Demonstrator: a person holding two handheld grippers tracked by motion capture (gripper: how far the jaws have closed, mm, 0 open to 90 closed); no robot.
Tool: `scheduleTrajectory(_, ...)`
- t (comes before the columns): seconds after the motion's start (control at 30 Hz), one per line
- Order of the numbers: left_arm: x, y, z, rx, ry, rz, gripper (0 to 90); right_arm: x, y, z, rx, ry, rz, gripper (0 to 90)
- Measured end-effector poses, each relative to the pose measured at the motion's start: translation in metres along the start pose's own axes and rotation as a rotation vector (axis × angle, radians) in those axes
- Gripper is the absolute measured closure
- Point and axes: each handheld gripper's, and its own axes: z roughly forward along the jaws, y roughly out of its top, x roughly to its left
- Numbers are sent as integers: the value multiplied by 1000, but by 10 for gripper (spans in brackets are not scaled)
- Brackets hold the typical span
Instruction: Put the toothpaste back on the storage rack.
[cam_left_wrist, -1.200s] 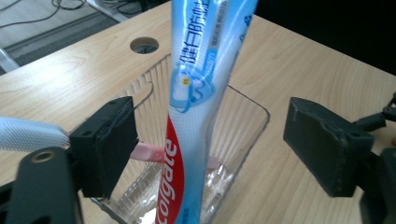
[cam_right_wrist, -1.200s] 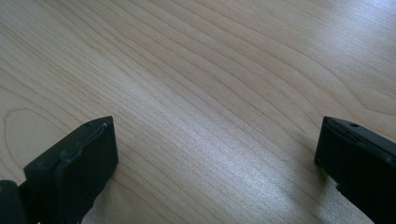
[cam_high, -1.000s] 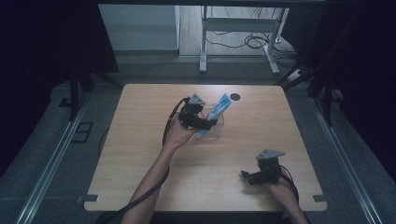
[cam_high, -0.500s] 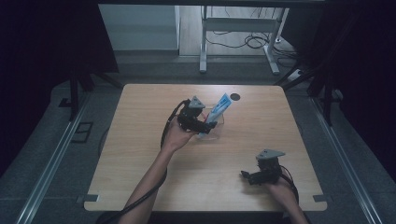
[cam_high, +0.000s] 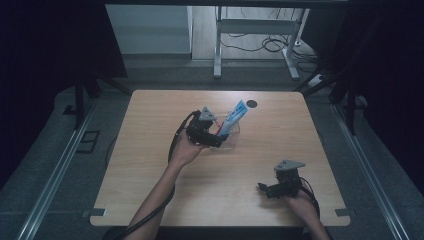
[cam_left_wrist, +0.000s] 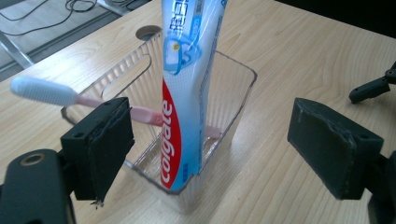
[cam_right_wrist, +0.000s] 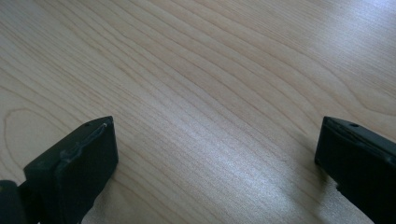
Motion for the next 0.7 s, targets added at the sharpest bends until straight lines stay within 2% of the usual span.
scheduleTrajectory(0.2, 0, -6, -5, -9, -3, -9, 145, 0, 0, 0, 1, 0, -1, 0)
scheduleTrajectory(0.43, -3, -12, -11, -1, 8, 8, 145, 0, 0, 0, 1, 0, 0, 0)
scheduleTrajectory(0.7, -6, -19, -21, -4, 16, 1, 146, 0, 0, 0, 1, 1, 0, 0)
